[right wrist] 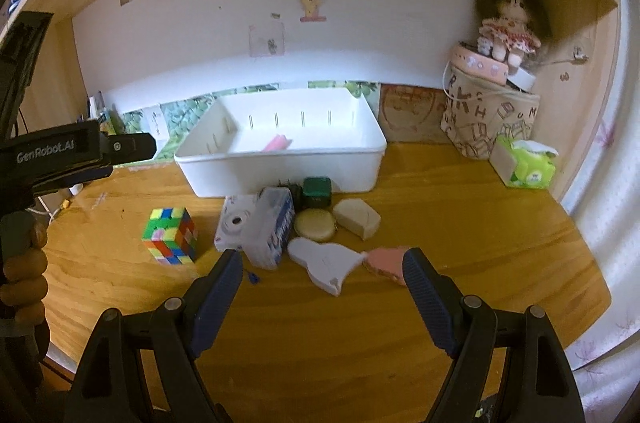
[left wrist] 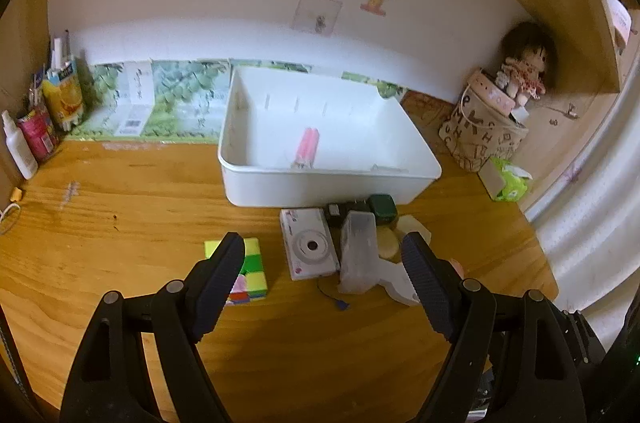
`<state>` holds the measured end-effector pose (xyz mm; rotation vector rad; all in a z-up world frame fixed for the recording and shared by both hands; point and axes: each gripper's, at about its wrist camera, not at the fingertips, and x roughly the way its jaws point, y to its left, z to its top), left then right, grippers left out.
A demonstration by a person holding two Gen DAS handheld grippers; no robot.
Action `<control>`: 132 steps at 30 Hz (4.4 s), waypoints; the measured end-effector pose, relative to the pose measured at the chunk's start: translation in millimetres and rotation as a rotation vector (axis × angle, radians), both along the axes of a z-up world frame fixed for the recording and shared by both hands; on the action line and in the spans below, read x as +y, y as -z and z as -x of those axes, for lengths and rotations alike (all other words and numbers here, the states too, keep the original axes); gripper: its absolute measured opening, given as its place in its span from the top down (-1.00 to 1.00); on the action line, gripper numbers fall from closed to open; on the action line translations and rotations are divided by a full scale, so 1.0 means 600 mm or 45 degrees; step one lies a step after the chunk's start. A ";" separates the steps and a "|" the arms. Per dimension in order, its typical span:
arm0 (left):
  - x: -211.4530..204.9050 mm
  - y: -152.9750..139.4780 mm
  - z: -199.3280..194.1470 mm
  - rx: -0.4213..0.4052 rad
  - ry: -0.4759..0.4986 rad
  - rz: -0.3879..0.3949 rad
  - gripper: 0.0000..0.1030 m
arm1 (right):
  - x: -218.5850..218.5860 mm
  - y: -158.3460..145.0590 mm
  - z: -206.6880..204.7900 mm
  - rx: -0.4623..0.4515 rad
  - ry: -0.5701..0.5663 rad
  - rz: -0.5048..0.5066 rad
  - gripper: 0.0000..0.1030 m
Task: Organize rigid objects
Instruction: 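Move both tools back toward the white plastic piece and pink mold, then grasp the white plastic piece with the left tool while the right tool grasps the pink mold, then lift and carry the white piece and pink mold toward the white bin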
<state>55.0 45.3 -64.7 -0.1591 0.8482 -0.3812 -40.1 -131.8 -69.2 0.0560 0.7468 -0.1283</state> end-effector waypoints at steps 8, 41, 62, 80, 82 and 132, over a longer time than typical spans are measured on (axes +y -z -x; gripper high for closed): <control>-0.043 0.020 -0.006 0.099 0.012 -0.028 -0.62 | -0.030 0.028 0.002 0.100 -0.032 -0.009 -0.60; -0.207 0.192 -0.060 0.885 -0.372 0.154 -0.62 | -0.221 0.122 -0.116 0.331 -0.505 0.015 -0.60; -0.230 0.247 -0.096 1.124 -0.568 0.162 -0.62 | -0.228 0.182 -0.205 0.483 -0.869 -0.075 -0.60; -0.293 0.261 -0.141 1.196 -0.635 -0.079 -0.59 | -0.214 0.207 -0.221 0.531 -0.959 -0.042 -0.29; -0.298 0.261 -0.144 1.194 -0.644 -0.094 -0.53 | -0.214 0.209 -0.218 0.527 -0.965 -0.040 -0.23; 0.006 0.184 0.083 1.143 -1.072 0.025 -0.21 | -0.057 0.154 -0.156 0.380 -1.262 -0.101 -0.03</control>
